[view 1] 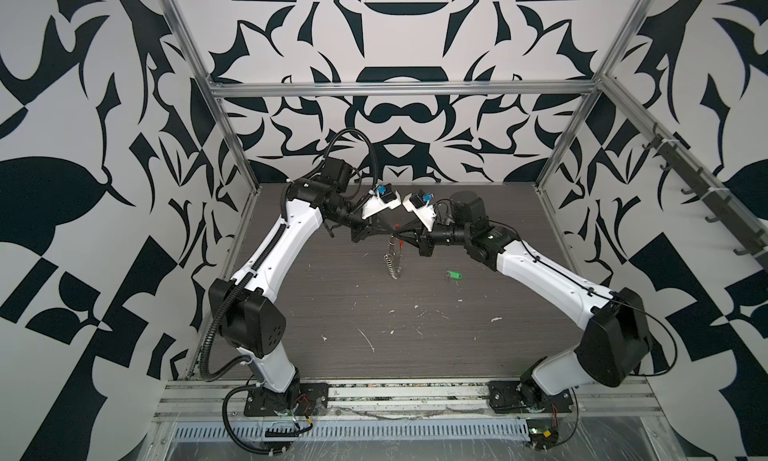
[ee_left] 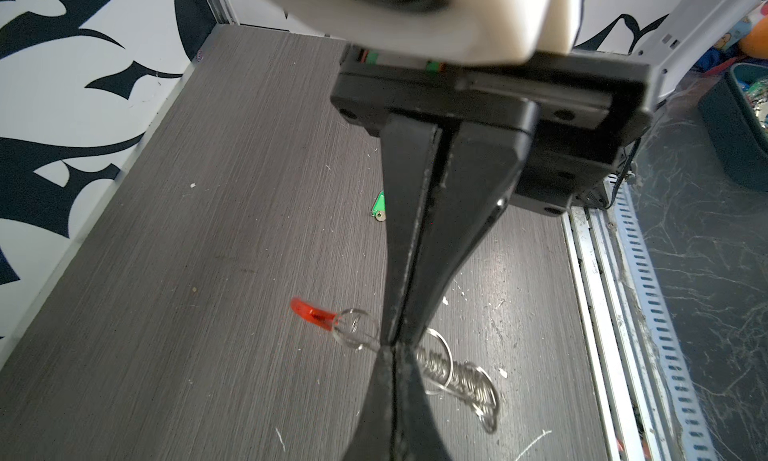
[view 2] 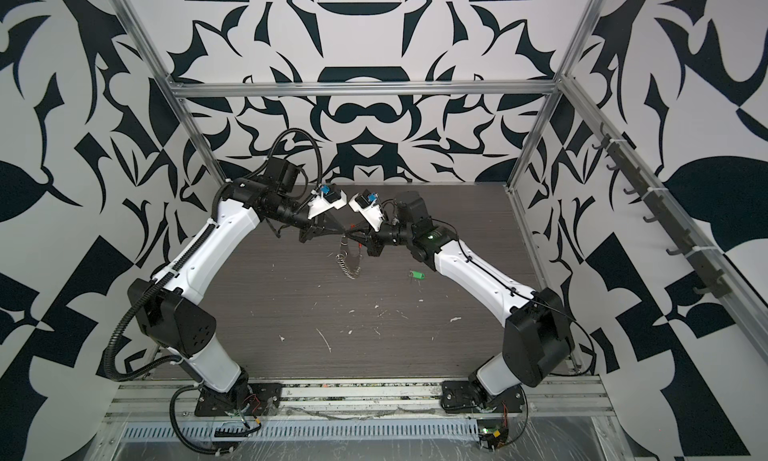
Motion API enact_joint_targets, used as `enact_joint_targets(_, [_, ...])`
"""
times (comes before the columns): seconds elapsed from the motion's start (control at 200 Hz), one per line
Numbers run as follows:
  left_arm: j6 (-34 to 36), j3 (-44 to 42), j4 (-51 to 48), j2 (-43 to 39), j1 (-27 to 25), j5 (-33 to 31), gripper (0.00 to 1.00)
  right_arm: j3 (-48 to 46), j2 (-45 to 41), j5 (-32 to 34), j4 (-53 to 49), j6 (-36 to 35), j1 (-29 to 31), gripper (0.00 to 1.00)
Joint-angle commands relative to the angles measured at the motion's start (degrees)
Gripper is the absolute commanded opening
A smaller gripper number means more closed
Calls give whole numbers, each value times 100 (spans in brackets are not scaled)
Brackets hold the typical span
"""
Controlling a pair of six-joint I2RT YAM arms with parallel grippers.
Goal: Put the keys on the keyring
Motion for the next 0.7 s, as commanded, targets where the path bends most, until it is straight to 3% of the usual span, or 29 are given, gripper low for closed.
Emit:
enact_joint_targets(0.0, [30, -55, -13, -196, -62, 357, 0, 174, -80, -107, 345, 46, 81, 0])
enact_joint_targets(0.225, [-35, -98, 68, -199, -62, 466, 0, 41, -88, 111, 873, 351, 104, 0])
enact_joint_targets(0.365, [-213, -275, 394, -321, -62, 431, 0, -605, -270, 562, 2345, 721, 121, 0])
enact_joint_targets(0.435, [-1069, -735, 1359, -587, 2, 159, 19, -752, -306, 648, 2719, 850, 122, 0])
enact_joint_targets(0.485, [-1668, -1250, 2381, -867, 122, 53, 26, -795, -308, 691, 2842, 884, 125, 0])
enact_joint_targets(0.6, [-2976, -2469, 4598, -1545, 403, -366, 30, -941, -335, 805, 3227, 994, 120, 0])
enact_joint_targets(0.695, [-3443, -3106, 5550, -1875, 491, -802, 30, -1072, -344, 920, 3664, 1164, 120, 0])
